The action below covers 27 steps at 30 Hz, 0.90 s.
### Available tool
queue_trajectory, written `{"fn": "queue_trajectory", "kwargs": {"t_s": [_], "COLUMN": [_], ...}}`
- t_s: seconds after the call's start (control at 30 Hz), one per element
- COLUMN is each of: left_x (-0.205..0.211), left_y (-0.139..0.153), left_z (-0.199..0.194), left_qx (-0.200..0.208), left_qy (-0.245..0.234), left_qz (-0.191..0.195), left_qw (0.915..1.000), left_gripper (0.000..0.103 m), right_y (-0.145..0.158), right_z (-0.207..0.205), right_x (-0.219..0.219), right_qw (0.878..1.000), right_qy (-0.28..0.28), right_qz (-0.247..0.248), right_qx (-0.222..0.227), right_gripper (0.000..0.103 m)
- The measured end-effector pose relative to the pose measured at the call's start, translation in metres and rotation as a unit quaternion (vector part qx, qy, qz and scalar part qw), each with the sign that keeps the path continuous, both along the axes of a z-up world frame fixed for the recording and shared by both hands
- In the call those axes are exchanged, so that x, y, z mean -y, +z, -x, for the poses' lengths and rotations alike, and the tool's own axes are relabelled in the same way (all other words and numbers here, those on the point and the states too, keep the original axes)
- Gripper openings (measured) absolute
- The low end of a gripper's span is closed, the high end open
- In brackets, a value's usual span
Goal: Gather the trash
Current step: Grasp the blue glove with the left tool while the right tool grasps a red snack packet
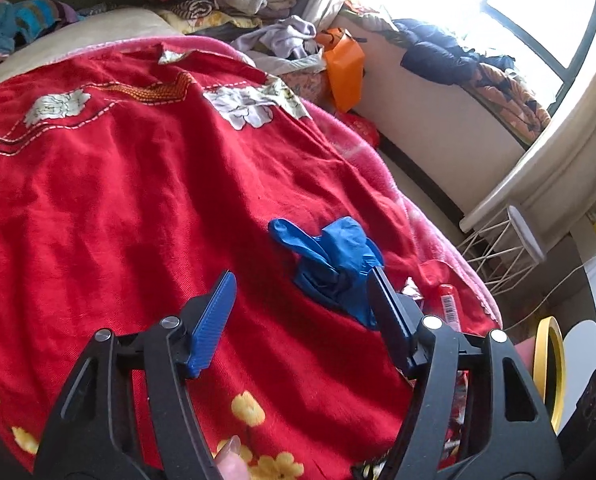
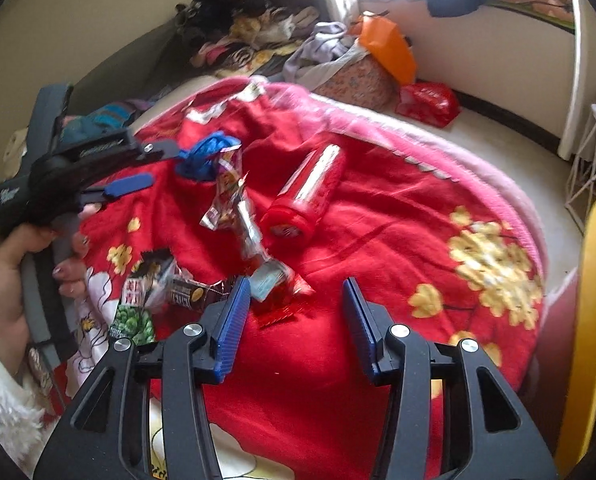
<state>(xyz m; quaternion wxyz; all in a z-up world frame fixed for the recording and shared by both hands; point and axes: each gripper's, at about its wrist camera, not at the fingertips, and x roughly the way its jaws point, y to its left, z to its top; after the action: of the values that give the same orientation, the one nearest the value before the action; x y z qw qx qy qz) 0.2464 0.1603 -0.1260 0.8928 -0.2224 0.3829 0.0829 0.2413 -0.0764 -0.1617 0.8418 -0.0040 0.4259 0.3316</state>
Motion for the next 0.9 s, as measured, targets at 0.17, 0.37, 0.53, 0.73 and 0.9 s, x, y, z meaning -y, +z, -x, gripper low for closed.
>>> {"fn": "queue_trajectory", "kwargs": {"t_s": [0.17,0.37,0.53,0.73,0.9], "left_x": [0.000,0.012,0.020,0.018,0.013], "left_y": [-0.008,-0.008,-0.010,-0.006,0.006], "left_z": [-0.008,-0.018,-0.025,-0.019,-0.006], "left_qx": [-0.009,-0.006,-0.013,-0.008,0.012], "left_qy": [0.002,-0.020,-0.036,-0.032,-0.024], "left_qz": [0.014,-0.005,-0.015,-0.008,0.000], "left_qw": [0.9999,0.9998,0.9992,0.9994,0.9996], "left_gripper": [0.060,0.057,0.030,0.014,0.011], "right_y": [-0.001,0.000,0.007,0.013,0.016], "right_z": [-0.001,0.005,0.010,0.013,0.013], "right_x": [-0.002,-0.004,-0.003,0.002,0.005], "right_qw": [1.000,0.999,0.999,0.999,0.999], "right_qy": [0.016,0.033,0.031,0.031,0.027], "right_qz": [-0.005,-0.003,-0.007,-0.014,-0.020], "right_qx": [-0.011,-0.007,0.011,0.025,0.030], "right_gripper": [0.035,0.020,0.015,0.006,0.003]}}
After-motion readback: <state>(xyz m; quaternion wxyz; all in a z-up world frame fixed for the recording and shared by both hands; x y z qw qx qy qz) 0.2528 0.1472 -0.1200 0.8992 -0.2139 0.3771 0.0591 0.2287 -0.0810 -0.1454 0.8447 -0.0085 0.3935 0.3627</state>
